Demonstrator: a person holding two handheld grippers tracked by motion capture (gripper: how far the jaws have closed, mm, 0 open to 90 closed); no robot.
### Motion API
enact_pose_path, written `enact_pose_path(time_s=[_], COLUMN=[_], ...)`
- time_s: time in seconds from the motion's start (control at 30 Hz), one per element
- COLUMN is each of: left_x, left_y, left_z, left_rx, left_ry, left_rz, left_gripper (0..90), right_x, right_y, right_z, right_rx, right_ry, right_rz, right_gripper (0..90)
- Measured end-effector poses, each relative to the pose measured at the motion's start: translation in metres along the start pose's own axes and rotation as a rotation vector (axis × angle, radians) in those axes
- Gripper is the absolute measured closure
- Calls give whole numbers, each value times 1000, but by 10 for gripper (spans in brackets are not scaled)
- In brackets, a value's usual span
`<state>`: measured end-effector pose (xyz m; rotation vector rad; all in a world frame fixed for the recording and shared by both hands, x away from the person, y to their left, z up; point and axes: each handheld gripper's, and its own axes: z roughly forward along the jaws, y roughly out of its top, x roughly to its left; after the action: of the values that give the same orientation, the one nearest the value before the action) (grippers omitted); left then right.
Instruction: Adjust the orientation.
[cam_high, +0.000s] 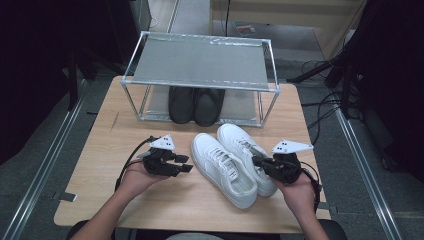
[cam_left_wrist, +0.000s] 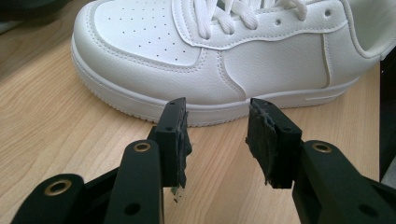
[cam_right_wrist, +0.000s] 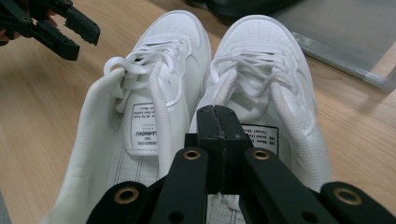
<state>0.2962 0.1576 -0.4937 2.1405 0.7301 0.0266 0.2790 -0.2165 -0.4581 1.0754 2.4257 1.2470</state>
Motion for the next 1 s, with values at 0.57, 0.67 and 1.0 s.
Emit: enact_pose_path(time_s=[0.57,0.67,1.0], left_x=[4,5,9], left_y=[-1,-1,-3], left_z=[-1,-1,-6], left_rx=[-1,1,-5], left_ry=[9,10,19], left_rz=[0,-7,-21], left_gripper=[577,575,551], right_x=[2,2,1], right_y=[4,4,5], right_z=[9,9,4], right_rx=[-27,-29,-69], right_ry=[-22,-18,22], right_rz=[-9,-5,53], right_gripper=[900,900,628])
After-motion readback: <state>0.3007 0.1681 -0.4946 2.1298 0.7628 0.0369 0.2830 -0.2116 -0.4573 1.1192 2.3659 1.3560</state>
